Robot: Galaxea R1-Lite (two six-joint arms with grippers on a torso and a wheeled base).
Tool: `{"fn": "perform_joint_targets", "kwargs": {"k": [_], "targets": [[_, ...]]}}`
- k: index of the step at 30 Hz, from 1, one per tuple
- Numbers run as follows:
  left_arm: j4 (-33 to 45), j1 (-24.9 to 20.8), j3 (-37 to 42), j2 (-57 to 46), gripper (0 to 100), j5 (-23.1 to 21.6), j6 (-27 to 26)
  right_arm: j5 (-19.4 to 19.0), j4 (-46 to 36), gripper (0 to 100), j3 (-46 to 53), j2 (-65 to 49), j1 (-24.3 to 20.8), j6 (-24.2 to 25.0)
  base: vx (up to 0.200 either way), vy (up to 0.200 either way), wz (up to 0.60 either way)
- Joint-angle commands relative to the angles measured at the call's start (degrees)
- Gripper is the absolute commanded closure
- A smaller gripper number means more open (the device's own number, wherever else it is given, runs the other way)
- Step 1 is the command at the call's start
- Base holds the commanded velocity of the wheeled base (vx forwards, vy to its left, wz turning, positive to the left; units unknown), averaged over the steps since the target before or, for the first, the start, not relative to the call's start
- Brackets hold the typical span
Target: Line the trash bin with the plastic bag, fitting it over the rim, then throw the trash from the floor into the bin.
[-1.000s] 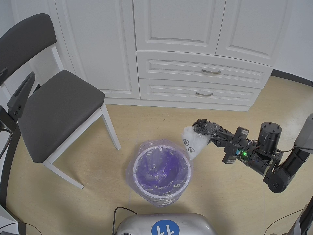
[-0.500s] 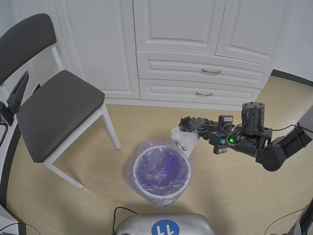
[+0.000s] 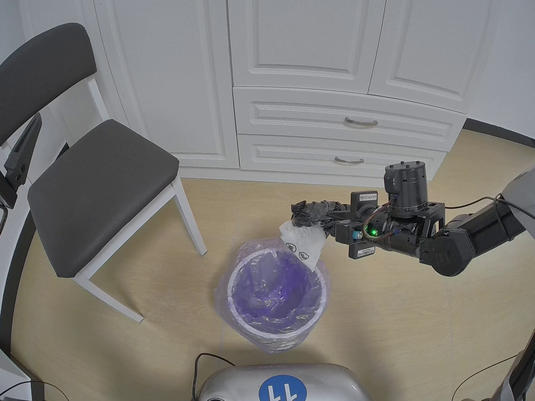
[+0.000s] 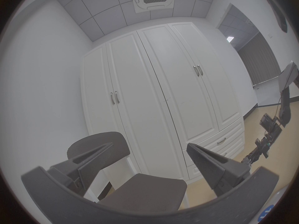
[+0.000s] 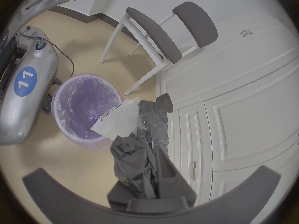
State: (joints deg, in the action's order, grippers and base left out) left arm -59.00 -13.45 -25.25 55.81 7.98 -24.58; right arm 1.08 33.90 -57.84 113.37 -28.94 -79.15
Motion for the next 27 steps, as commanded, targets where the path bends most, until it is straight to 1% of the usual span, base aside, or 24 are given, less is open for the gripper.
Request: {"fn": "perform_joint_targets", "kwargs": {"k": [1, 4, 8, 9, 10, 12, 13, 14, 15, 16, 19, 21, 22, 27], "targets": [[0.03, 0.35, -0.15, 0.44, 0, 0.01, 0.23, 0.15, -0.06, 100, -2.01, 2.91, -1.29, 0.05, 0.0, 0.0, 0.0], [0.03, 0.53, -0.24, 0.44, 0, 0.01, 0.41, 1.29, -0.06, 100, -2.89, 4.66, -1.91, 0.05, 0.0, 0.0, 0.0], [0.47, 0.97, -0.24, 0.44, 0, 0.1, 0.76, 1.73, 0.02, 100, -2.71, 6.07, -2.35, 0.4, 0.0, 0.0, 0.0], [0.99, 2.72, -0.24, 0.62, 0, 0.28, 2.08, 2.17, 0.29, 100, -2.36, 7.3, -2.44, 0.49, 0.0, 0.0, 0.0], [1.17, 4.31, -0.24, 0.79, 0, 0.36, 2.25, 2.25, 0.64, 100, -2.36, 8.0, -2.52, 0.49, 0.0, 0.0, 0.0], [2.31, 8.88, -0.24, 2.02, 0, 0.1, 2.16, 2.43, 0.73, 100, -2.71, 9.23, -2.52, 0.49, 0.0, 0.0, 0.0], [2.31, 8.88, -0.24, 2.02, 0, 0.1, 2.16, 2.43, 0.73, 100, -2.71, 9.23, -2.52, 0.49, 0.0, 0.0, 0.0], [3.72, 14.06, -0.33, 3.61, 0, -0.07, 1.99, 2.52, 0.81, 100, -3.15, 10.38, -2.88, 0.67, 0.0, 0.0, 0.0], [3.9, 14.85, -0.42, 3.87, 0, -0.07, 1.99, 2.52, 0.73, 100, -3.33, 10.55, -2.88, 0.67, 0.0, 0.0, 0.0], [4.51, 18.46, -1.03, 5.71, 0, -0.16, 1.99, 2.69, 0.81, 100, -4.12, 11.78, -2.96, 0.67, 0.0, 0.0, 0.0], [3.81, 23.47, -2.09, 9.49, 0, -0.07, 2.43, 2.96, 1.34, 100, -5.96, 14.42, -3.23, 0.67, 0.0, 0.0, 0.0], [3.81, 23.73, -2.18, 9.58, 0, -0.07, 2.43, 2.96, 1.43, 100, -6.05, 14.51, -3.23, 0.76, 0.0, 0.0, 0.0], [3.46, 25.75, -2.7, 11.34, 0, -0.16, 2.52, 3.05, 2.31, 100, -7.81, 17.23, -3.23, 1.19, 0.0, 0.0, 0.0], [3.37, 25.84, -2.61, 11.25, 0, -0.95, 2.52, 3.05, 2.57, 100, -9.83, 19.78, -3.67, 2.34, 0.0, 0.0, 0.0]]}}
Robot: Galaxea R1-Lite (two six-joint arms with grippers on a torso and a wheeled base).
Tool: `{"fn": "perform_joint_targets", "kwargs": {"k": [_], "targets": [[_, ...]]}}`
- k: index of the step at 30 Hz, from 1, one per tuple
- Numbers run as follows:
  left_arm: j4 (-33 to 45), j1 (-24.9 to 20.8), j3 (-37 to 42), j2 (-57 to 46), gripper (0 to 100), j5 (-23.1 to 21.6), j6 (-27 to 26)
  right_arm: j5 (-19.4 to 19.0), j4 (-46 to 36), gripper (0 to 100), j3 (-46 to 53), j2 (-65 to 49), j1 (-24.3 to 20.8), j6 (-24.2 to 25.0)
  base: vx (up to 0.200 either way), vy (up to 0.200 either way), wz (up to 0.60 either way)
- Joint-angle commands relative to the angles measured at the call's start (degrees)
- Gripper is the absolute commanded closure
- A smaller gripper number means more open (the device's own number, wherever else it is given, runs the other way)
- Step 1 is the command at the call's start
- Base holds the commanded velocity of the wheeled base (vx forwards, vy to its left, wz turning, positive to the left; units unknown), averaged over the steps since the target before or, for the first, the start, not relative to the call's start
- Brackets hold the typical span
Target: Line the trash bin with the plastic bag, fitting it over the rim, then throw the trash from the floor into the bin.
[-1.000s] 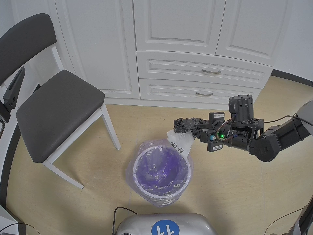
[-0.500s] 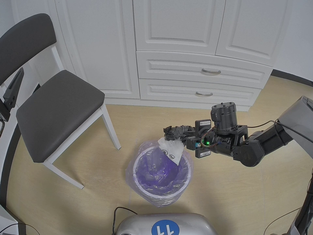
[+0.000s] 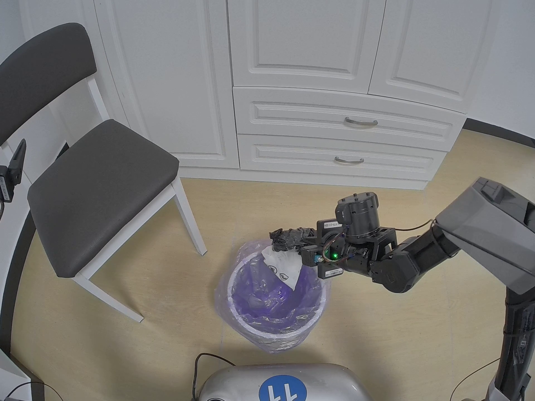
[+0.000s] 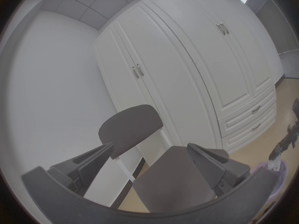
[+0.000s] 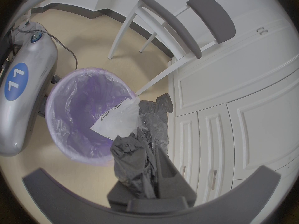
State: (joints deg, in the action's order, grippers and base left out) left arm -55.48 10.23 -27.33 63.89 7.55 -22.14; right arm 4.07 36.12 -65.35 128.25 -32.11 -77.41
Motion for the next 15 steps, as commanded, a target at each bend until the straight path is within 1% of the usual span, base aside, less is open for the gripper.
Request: {"fn": "perform_joint_targets", "kwargs": {"k": [1, 9, 12, 15], "targets": [[-0.16, 2.16, -0.53, 3.17, 0, -0.95, 0.08, 0.06, 0.35, 100, -2.41, 5.09, -0.59, 0.59, 0.0, 0.0, 0.0], [-0.16, 1.55, -0.71, 4.14, 0, -3.59, 0.25, 0.06, 0.44, 100, -1.53, 5.61, -2.34, 0.77, 0.0, 0.0, 0.0], [-0.24, 1.02, -0.79, 4.22, 0, -6.32, 2.71, 0.06, 0.71, 100, -0.74, 6.32, -2.34, 0.86, 0.0, 0.0, 0.0], [-0.24, 0.67, -1.06, 4.22, 0, -10.53, 6.32, 0.15, 2.29, 100, 0.58, 7.28, -2.52, 2.35, 0.0, 0.0, 0.0]]}}
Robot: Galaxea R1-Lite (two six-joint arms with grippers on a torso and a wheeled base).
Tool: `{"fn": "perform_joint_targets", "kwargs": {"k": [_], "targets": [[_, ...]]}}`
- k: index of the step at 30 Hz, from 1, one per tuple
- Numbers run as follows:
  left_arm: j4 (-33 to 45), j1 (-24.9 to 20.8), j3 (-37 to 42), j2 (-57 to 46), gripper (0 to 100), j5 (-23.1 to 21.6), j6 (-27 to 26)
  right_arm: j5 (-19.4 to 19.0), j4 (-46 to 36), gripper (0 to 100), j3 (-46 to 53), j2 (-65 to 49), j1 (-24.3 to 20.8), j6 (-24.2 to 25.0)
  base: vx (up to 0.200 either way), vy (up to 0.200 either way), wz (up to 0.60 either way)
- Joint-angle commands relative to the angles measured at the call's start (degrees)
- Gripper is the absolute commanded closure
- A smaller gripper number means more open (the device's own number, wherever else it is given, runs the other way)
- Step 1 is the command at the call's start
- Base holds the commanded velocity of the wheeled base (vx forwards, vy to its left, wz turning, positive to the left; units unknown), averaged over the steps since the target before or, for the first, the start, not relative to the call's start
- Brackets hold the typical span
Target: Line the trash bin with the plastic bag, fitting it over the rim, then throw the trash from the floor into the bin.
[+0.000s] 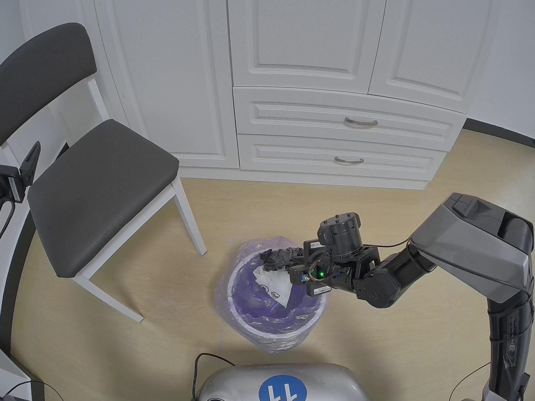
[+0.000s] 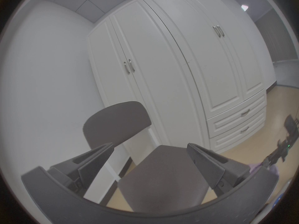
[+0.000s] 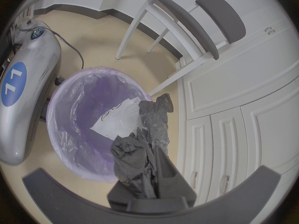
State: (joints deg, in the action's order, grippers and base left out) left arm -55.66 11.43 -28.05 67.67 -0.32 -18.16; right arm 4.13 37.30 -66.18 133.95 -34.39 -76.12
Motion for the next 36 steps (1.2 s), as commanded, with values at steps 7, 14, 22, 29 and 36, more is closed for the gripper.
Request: {"fn": "perform_joint_targets", "kwargs": {"k": [7, 14, 22, 29, 36], "targets": [[-0.06, -0.54, -1.13, 0.45, 0, -6.8, 7.7, 0.09, 1.9, 100, 1.76, 3.86, -0.85, 1.59, 0.0, 0.0, 0.0], [-1.99, -0.54, -0.78, 0.45, 0, -6.8, 7.7, 0.09, 3.04, 100, 1.76, 7.29, -1.47, 3.34, 0.0, 0.0, 0.0], [-2.17, -0.54, -0.78, 0.36, 0, -6.89, 7.7, 0.17, 3.04, 100, -0.09, 8.87, -1.21, 3.34, 0.0, 0.0, 0.0], [-2.17, -0.54, -0.78, 0.36, 0, -6.8, 7.7, 0.17, 2.77, 100, -7.29, 12.3, -0.59, 3.34, 0.0, 0.0, 0.0], [-2.17, -0.54, -0.6, 0.36, 0, -6.89, 7.7, 0.17, 2.42, 100, -13.01, 15.02, 0.46, 3.34, 0.0, 0.0, 0.0]]}}
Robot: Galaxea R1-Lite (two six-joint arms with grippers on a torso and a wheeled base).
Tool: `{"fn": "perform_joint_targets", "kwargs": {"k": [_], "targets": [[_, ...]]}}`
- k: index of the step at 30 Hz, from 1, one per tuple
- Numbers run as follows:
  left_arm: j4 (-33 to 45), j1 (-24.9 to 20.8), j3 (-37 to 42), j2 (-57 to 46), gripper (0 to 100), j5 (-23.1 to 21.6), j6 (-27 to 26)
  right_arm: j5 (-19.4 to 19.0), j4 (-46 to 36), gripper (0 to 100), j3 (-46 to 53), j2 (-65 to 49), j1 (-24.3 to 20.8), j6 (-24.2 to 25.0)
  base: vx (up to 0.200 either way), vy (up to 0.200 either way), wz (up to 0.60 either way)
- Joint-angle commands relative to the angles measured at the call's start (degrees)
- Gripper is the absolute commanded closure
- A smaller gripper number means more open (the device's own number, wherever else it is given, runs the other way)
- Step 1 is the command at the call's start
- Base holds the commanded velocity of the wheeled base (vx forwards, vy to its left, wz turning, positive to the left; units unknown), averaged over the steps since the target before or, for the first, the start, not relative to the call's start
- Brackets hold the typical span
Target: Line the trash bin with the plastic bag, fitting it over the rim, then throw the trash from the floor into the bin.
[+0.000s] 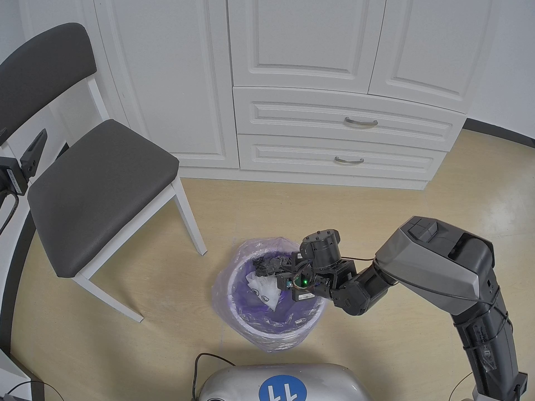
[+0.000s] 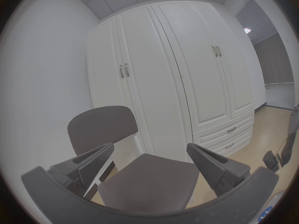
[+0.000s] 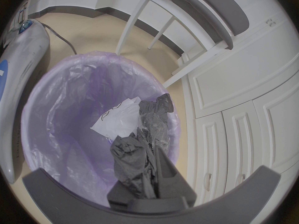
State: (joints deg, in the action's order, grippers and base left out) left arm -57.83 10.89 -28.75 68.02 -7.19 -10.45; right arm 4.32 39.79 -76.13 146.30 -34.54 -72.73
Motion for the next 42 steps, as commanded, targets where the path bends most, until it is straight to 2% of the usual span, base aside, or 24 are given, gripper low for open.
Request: {"fn": "perform_joint_targets", "kwargs": {"k": [1, 8, 25, 42], "targets": [[0.0, 0.01, 0.09, 0.0, 0, -0.01, -0.01, -0.01, -0.06, 100, -3.5, 2.94, 0.79, -0.04, 0.0, 0.0, 0.0], [0.0, 0.01, 0.18, 0.0, 0, -0.01, -0.1, -0.1, 0.02, 100, -4.55, 3.91, 1.4, -0.22, 0.0, 0.0, 0.0], [0.0, -0.08, 0.36, 0.0, 0, -0.1, -0.36, -0.18, 3.54, 100, 9.77, -1.89, 1.66, -0.66, 0.0, 0.0, 0.0], [0.0, -0.08, 0.36, 0.09, 0, -0.1, -0.36, -0.18, 2.66, 100, 2.13, 2.94, 1.4, -0.84, 0.0, 0.0, 0.0]]}}
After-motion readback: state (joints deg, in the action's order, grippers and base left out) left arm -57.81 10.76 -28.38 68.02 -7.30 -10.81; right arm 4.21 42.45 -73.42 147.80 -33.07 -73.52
